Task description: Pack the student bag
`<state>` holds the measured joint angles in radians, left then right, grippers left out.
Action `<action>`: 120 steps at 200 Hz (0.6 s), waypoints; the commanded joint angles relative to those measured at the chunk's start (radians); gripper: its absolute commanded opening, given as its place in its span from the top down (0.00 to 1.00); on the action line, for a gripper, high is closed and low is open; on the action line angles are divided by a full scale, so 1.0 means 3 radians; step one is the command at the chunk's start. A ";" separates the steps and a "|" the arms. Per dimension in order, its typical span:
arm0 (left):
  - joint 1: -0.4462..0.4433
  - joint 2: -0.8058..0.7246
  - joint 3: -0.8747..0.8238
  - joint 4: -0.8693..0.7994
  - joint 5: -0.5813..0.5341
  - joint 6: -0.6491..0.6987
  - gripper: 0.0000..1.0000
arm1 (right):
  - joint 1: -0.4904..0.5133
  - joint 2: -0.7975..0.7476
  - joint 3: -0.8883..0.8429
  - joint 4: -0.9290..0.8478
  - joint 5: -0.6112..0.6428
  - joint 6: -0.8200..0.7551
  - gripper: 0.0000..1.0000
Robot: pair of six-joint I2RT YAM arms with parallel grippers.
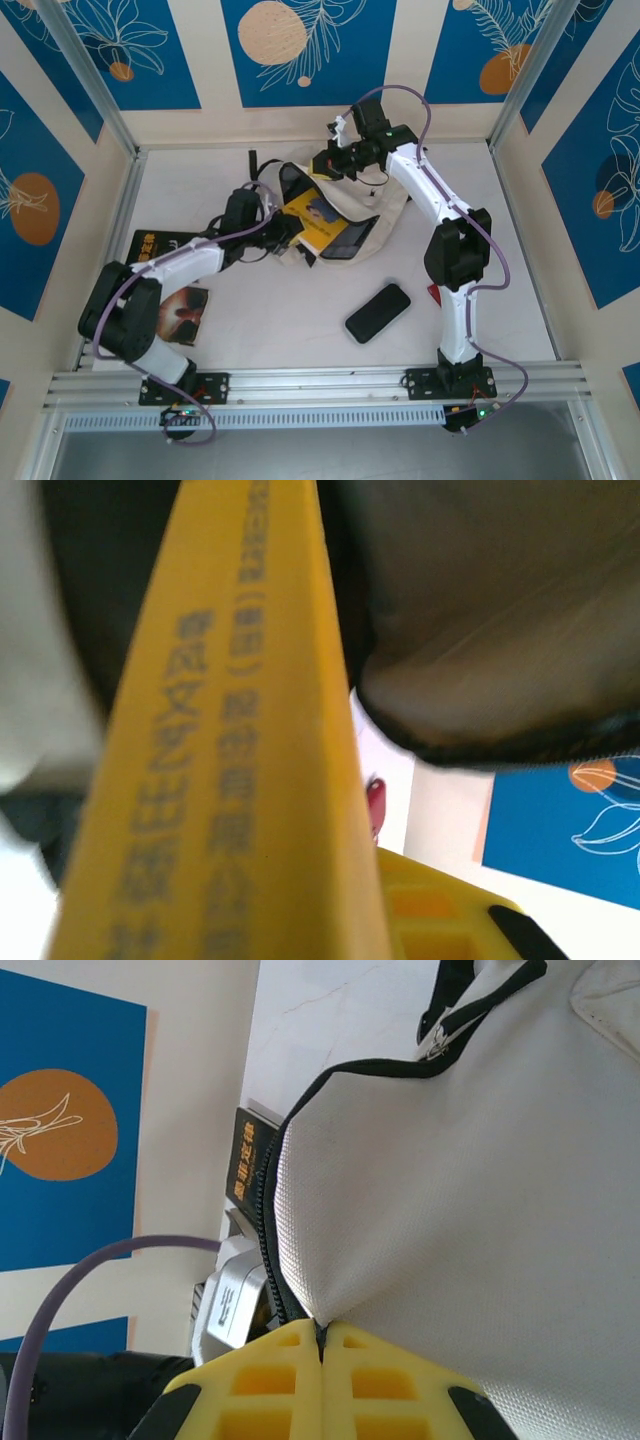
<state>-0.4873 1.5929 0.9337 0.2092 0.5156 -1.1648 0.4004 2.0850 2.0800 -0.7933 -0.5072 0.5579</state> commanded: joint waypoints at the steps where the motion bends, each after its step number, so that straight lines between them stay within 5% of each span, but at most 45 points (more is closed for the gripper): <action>1: -0.0074 0.0193 0.0282 0.0567 -0.0055 -0.0060 1.00 | 0.0027 -0.0171 0.0134 -0.0009 -0.0245 0.0048 1.00; 120: -0.0272 0.1441 0.1316 0.0997 -0.0716 -0.0268 1.00 | -0.0040 -0.0364 -0.0124 0.0221 -0.0292 0.0215 1.00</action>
<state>-0.5583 1.9678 1.2369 0.3595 0.3611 -1.2106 0.3950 2.0495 2.0663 -0.7662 -0.5301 0.5922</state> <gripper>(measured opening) 0.156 0.058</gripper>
